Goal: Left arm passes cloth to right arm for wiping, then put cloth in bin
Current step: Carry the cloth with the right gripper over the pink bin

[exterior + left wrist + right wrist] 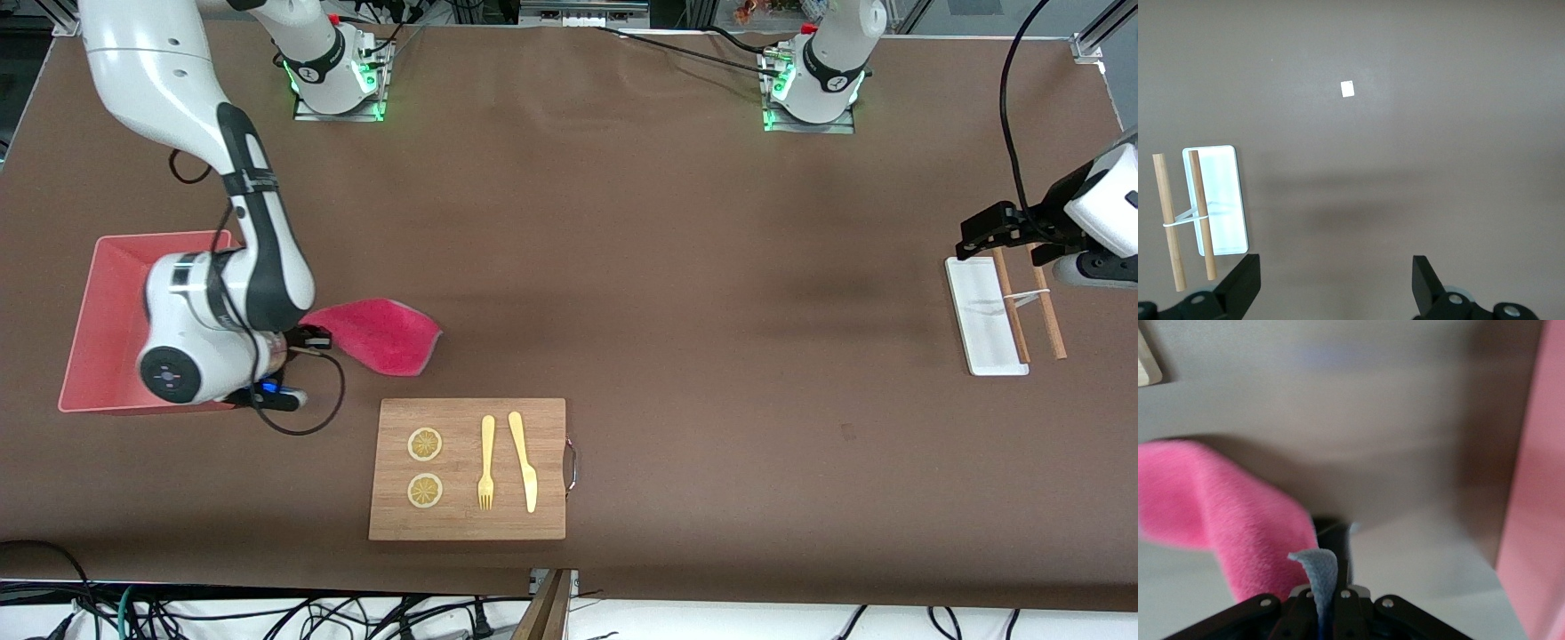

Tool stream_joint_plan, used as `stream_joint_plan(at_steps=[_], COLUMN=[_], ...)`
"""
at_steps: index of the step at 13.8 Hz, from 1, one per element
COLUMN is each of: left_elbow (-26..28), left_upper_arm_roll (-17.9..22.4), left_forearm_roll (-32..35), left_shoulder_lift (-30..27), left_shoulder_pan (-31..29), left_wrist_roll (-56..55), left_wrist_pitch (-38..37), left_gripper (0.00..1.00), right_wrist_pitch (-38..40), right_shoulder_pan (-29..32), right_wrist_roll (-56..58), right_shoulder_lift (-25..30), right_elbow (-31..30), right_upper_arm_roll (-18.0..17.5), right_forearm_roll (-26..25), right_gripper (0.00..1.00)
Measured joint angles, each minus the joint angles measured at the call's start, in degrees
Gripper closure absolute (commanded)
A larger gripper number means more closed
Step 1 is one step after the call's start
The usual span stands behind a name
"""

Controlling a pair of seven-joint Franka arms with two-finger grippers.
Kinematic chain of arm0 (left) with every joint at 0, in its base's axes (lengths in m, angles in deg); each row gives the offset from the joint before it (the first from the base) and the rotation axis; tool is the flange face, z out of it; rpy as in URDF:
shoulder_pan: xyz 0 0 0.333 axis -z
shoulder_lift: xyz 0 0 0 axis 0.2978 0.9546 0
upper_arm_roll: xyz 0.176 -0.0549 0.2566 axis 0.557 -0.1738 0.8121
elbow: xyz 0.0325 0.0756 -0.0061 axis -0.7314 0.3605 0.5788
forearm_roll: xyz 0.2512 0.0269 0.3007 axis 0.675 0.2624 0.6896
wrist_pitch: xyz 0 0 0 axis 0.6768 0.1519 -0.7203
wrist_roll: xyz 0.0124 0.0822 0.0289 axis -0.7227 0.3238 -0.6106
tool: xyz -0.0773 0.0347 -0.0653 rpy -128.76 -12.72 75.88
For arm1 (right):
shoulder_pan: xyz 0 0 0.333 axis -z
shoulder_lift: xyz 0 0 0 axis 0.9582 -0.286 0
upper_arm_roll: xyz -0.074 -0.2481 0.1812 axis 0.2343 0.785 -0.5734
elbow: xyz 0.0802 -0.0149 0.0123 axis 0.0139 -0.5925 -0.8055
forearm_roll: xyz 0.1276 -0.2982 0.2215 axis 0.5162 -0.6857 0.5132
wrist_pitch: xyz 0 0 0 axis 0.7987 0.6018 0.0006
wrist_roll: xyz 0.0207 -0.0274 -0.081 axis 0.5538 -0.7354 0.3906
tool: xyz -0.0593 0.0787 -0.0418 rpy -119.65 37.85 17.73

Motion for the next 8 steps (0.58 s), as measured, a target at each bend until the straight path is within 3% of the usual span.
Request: stream_joint_plan(at_steps=[2,5,8], left_elbow=[-0.08,-0.29,-0.43], left_upper_arm_roll=[-0.55,-1.03,-1.16], left_forearm_roll=[0.57,1.36,1.42], left_shoulder_lift=[0.15,0.18,0.18], left_shoulder_pan=[0.2,0.57,0.59], left_wrist_roll=[0.0,0.0,0.0], left_wrist_pitch=[0.02,0.02,0.02], left_gripper=[0.0,0.0,0.0], right_wrist_pitch=[4.32,18.26,27.76], right_shoulder_pan=[-0.5,0.08,5.02], right_wrist_roll=[0.0,0.33,7.5], right_shoulder_lift=[4.36,10.95,13.14], right_elbow=[1.67,8.37,15.45], right_upper_arm_roll=[-0.01,0.84,1.75], right_forearm_roll=[0.0,-0.03,-0.66], right_gripper=[1.0,1.0,1.0])
